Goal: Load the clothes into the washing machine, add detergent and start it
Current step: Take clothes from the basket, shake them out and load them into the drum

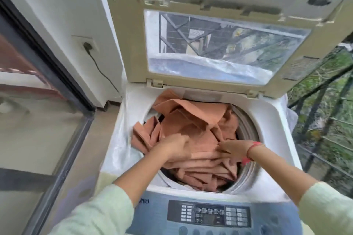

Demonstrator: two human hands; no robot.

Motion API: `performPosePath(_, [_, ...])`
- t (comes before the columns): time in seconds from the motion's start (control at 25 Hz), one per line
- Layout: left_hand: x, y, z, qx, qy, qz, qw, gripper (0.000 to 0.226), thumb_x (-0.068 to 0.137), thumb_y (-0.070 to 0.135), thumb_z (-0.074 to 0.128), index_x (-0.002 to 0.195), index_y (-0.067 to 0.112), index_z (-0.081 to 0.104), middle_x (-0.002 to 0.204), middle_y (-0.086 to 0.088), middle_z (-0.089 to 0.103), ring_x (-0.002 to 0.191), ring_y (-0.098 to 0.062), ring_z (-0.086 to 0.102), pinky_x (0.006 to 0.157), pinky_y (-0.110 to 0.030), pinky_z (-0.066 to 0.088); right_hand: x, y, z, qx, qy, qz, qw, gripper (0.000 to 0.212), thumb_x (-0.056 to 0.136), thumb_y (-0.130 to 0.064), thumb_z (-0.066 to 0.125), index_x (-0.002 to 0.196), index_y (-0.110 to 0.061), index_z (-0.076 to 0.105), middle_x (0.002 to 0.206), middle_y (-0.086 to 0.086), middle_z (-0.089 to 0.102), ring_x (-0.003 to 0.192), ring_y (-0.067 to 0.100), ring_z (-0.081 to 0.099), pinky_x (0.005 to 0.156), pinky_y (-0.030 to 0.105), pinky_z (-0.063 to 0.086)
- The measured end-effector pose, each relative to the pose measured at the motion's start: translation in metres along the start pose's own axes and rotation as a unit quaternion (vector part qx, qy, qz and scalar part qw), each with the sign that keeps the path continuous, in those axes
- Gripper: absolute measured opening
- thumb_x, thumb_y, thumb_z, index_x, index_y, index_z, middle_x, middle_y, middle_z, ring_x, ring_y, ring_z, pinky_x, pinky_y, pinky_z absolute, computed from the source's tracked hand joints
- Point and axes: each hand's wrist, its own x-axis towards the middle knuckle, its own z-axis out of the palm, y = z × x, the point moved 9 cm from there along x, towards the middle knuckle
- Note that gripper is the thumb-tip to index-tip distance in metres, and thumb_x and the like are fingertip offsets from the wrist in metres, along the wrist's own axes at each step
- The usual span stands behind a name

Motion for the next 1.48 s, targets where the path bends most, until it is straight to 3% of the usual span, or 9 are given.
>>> performPosePath(0.12, [-0.033,-0.024,-0.071,-0.090,0.313,-0.062,0.943,0.050,0.066,0.061,0.071,0.105,0.033,0.058,0.110,0.008,0.061,0.107,-0.015,0.054,0.088,-0.035,0.041,-0.042,0.003,-0.106,0.107,0.370,0.013,0.923,0.035,0.084,-0.029,0.058,0.119,-0.033,0.056,0.118,0.003,0.062,0.105,0.029,0.061,0.078,0.029,0.048])
performPosePath(0.2, [-0.029,-0.038,-0.075,-0.064,0.342,-0.103,0.932,0.071,0.059,0.061,0.076,0.118,0.031,0.049,0.123,0.002,0.050,0.117,-0.021,0.046,0.092,-0.037,0.039,-0.030,-0.009,-0.144,0.101,0.447,-0.043,0.888,0.052,0.075,-0.038,0.068,0.125,-0.033,0.052,0.126,0.001,0.056,0.112,0.027,0.055,0.088,0.035,0.048])
performPosePath(0.44, [0.025,-0.041,0.005,0.176,0.069,-0.158,0.969,0.125,0.060,0.062,0.074,0.150,0.023,-0.004,0.157,-0.016,-0.012,0.141,-0.040,-0.020,0.110,-0.058,-0.012,0.076,-0.012,-0.041,0.060,0.150,-0.008,0.987,0.120,0.063,-0.039,0.075,0.148,-0.031,-0.008,0.158,0.003,-0.008,0.145,0.034,0.001,0.113,0.058,0.014])
performPosePath(0.68, [0.023,-0.040,0.054,0.226,-0.116,-0.146,0.956,0.151,0.052,0.061,0.080,0.136,0.024,-0.040,0.151,-0.013,-0.032,0.138,-0.042,-0.025,0.102,-0.071,-0.013,0.089,0.024,0.016,0.266,-0.018,0.033,0.963,0.164,0.007,-0.078,0.076,0.149,-0.028,0.012,0.157,-0.003,0.019,0.139,0.022,0.029,0.112,0.042,0.032])
performPosePath(0.8, [0.021,-0.053,0.088,0.204,-0.182,-0.168,0.947,0.153,0.052,0.057,0.082,0.130,0.025,-0.045,0.147,-0.006,-0.039,0.138,-0.043,-0.024,0.104,-0.067,-0.011,0.055,0.015,0.021,0.306,-0.055,0.062,0.949,0.166,0.012,-0.078,0.076,0.150,-0.014,0.010,0.157,0.003,0.019,0.141,0.027,0.025,0.112,0.035,0.029])
performPosePath(0.96, [0.036,-0.078,0.101,0.178,-0.083,-0.207,0.959,0.136,0.061,0.045,0.079,0.141,0.034,-0.031,0.153,-0.009,-0.029,0.141,-0.041,-0.019,0.107,-0.069,-0.007,0.068,-0.013,0.036,0.256,0.011,0.152,0.955,0.119,0.074,-0.037,0.073,0.147,-0.019,-0.019,0.157,0.006,-0.017,0.144,0.039,-0.001,0.110,0.063,0.018])
performPosePath(1.16, [0.045,-0.072,0.096,0.181,-0.131,-0.189,0.956,0.165,0.037,0.067,0.081,0.131,0.020,-0.046,0.152,-0.011,-0.032,0.143,-0.036,-0.016,0.112,-0.060,-0.006,0.095,0.000,0.019,0.204,0.040,0.130,0.969,0.131,0.061,-0.040,0.080,0.146,-0.027,-0.018,0.158,0.003,-0.014,0.143,0.040,0.001,0.106,0.066,0.024])
performPosePath(1.28, [0.036,-0.068,0.085,0.096,-0.167,-0.158,0.969,0.163,0.037,0.065,0.083,0.133,0.022,-0.042,0.151,-0.012,-0.032,0.144,-0.034,-0.015,0.117,-0.052,0.007,0.054,0.003,-0.010,0.198,0.082,0.096,0.972,0.115,0.059,-0.045,0.079,0.148,-0.026,0.008,0.151,0.008,0.027,0.134,0.034,0.035,0.103,0.048,0.039])
performPosePath(1.48, [0.026,-0.045,0.023,-0.045,-0.106,-0.075,0.990,0.077,0.065,0.051,0.075,0.132,0.029,0.046,0.138,0.004,0.049,0.124,-0.020,0.048,0.102,-0.041,0.040,-0.053,-0.022,-0.101,0.128,0.509,0.001,0.851,0.029,0.083,-0.025,0.059,0.111,-0.020,0.058,0.103,0.000,0.063,0.091,0.026,0.063,0.067,0.036,0.054])
